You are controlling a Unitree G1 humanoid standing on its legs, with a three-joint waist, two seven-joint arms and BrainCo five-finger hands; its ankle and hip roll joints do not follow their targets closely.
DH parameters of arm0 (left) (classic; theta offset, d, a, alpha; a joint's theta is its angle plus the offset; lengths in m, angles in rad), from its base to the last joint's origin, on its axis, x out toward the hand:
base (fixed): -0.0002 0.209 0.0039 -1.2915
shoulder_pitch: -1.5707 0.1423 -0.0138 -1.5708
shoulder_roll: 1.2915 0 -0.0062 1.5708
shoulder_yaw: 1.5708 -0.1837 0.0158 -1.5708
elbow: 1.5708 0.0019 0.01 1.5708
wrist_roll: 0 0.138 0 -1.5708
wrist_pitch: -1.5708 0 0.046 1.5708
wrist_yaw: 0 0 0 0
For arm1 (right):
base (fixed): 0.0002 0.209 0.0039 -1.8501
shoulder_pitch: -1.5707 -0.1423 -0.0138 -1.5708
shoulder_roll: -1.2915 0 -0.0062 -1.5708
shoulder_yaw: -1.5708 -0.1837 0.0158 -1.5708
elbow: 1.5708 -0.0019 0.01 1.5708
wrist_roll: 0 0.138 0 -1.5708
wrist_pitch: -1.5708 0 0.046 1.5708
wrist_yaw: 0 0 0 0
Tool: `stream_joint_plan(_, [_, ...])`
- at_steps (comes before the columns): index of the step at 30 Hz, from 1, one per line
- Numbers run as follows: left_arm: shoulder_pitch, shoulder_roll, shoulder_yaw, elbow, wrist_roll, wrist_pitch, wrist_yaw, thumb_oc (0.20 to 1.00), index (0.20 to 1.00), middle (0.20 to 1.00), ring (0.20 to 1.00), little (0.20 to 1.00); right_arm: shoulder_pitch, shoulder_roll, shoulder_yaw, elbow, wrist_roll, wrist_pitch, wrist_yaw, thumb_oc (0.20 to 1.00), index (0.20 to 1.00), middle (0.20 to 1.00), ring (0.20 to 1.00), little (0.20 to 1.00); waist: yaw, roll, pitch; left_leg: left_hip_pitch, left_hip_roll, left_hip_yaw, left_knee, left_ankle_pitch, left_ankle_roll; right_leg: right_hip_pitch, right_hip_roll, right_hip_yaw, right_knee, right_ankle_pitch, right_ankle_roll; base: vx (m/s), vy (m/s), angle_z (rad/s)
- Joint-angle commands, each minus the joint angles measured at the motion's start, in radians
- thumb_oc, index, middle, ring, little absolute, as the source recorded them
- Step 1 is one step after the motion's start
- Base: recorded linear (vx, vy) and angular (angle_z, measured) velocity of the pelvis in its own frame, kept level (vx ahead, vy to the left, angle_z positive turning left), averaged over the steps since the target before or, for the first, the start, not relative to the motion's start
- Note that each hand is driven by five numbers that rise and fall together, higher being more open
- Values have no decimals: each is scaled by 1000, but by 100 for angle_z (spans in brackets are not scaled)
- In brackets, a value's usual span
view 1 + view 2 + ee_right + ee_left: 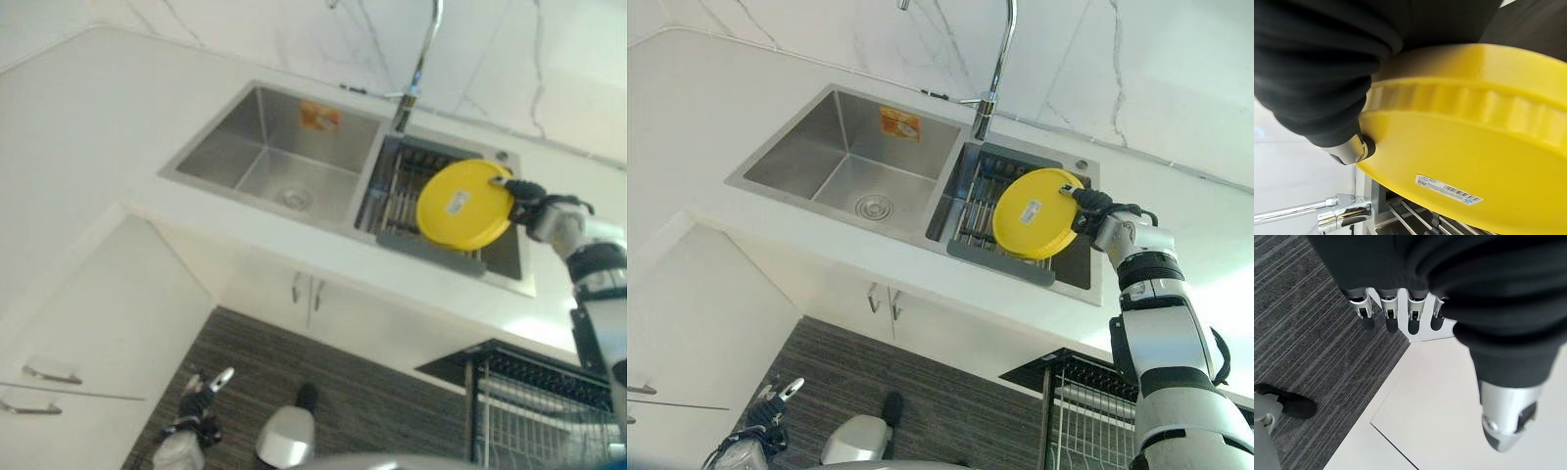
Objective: Place the dishes in the dishwasher.
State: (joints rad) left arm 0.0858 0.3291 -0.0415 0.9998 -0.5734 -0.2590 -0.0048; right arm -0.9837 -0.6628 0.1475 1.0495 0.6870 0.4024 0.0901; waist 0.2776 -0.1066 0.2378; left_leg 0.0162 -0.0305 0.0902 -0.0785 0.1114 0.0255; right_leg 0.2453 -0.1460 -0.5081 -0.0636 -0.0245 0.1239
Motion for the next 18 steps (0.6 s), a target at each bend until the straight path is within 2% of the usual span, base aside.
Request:
stream_joint_plan(1, [-4,22,-85,-16,-22,-18,-8,1000,1000,1000,1000,1000,-31,-68,27,-154,116,-121,-12,200,200,200,200,200,20,32,-70,89,55,-2,-8,-159,-68,-93,-47,-23,140,-24,27,0,0,0])
stream_joint_plan(4, [4,24,-78,-13,-6,-18,-20,1000,1000,1000,1000,1000,9,-80,-14,-248,210,-160,-29,200,200,200,200,200,3,32,-72,92,59,9,-9,-162,-71,-94,-41,-17,135,-26,24,-15,-24,-2])
stream_joint_plan(8, [41,24,-50,15,20,-54,-62,1000,1000,1000,1000,1000,139,-103,-155,-458,423,-228,-64,200,200,200,200,200,-42,30,-83,89,71,42,-9,-162,-81,-97,-15,14,100,-27,12,-48,-66,-8])
stream_joint_plan(11, [64,14,-27,22,39,-73,-81,1000,1000,1000,1000,1000,264,-95,-269,-642,522,-273,-126,200,200,200,200,200,-81,31,-90,78,79,62,-9,-154,-88,-100,8,47,64,-20,1,-77,-80,-36])
stream_joint_plan(14, [98,-13,20,29,52,-86,-82,1000,1000,1000,1000,1000,518,6,-394,-927,535,-355,-175,200,200,200,200,200,-148,42,-98,67,95,88,-9,-138,-102,-96,45,111,6,-11,-16,-70,-142,-41])
stream_joint_plan(16, [107,-28,43,58,56,-98,-90,1000,1000,1000,1000,1000,595,58,-413,-982,524,-375,-169,200,200,200,200,200,-168,45,-104,71,94,86,-9,-143,-101,-93,63,138,-6,-15,-27,-5,-31,-61])
stream_joint_plan(18, [137,-61,76,88,47,-111,-98,1000,1000,1000,1000,1000,706,112,-427,-1038,503,-405,-149,200,200,200,200,200,-189,46,-107,90,73,43,2,-145,-88,-104,69,187,7,-14,-32,80,75,-53])
